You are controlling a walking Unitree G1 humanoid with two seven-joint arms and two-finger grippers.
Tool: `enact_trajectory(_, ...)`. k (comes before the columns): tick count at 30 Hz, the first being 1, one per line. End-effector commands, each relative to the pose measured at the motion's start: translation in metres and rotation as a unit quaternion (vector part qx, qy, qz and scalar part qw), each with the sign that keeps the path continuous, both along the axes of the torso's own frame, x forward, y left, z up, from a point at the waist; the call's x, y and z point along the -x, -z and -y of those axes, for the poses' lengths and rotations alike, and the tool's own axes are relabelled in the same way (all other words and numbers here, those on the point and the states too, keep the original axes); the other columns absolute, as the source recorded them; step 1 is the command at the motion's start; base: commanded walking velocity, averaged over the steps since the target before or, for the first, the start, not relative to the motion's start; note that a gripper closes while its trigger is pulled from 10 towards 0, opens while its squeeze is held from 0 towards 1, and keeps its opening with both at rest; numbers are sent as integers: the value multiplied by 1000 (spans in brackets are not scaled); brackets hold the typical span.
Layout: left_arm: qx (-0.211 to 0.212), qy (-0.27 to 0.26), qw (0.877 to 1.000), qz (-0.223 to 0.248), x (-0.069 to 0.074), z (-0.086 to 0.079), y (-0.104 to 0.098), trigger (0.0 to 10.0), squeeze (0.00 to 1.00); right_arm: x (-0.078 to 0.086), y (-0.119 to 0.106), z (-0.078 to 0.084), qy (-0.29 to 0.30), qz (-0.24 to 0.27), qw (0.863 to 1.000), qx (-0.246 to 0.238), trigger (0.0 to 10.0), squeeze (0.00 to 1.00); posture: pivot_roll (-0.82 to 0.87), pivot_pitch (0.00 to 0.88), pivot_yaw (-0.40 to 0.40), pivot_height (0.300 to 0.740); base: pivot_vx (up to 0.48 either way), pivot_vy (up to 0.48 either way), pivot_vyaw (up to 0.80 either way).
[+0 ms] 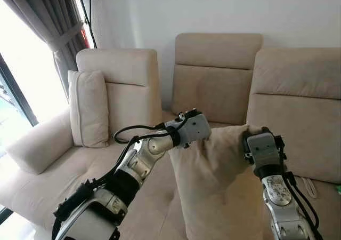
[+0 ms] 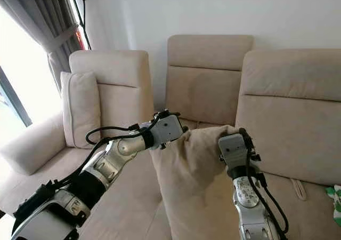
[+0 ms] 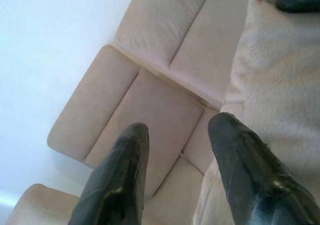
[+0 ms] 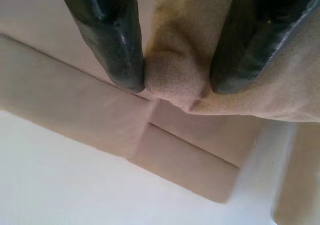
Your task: Move the pillow to the sofa from floor
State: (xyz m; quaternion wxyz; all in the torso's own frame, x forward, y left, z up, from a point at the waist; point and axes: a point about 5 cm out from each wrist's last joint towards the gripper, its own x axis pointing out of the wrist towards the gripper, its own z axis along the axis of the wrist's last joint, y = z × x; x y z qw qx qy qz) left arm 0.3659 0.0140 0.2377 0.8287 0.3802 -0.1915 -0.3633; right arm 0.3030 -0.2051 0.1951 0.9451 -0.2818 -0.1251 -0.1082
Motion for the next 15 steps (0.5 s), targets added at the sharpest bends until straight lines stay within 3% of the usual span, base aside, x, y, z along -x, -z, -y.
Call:
enact_trajectory(1, 17, -2, 1000, 4, -1, -2, -5, 10000, 0, -1, -1, 10, 51, 3, 999, 17, 10000, 0, -14, 0, 121, 740, 0, 0, 0)
enact_trajectory(5, 22, -2, 1000, 5, 0, -2, -5, 10000, 0, 0, -8, 20, 84, 24, 996, 18, 10000, 0, -13, 0, 120, 740, 0, 0, 0)
enact_trajectory(15, 31, -4, 999, 9, -1, -1, -7, 10000, 0, -3, -9, 8, 62, 24, 998, 25, 10000, 0, -7, 0, 111, 740, 0, 0, 0)
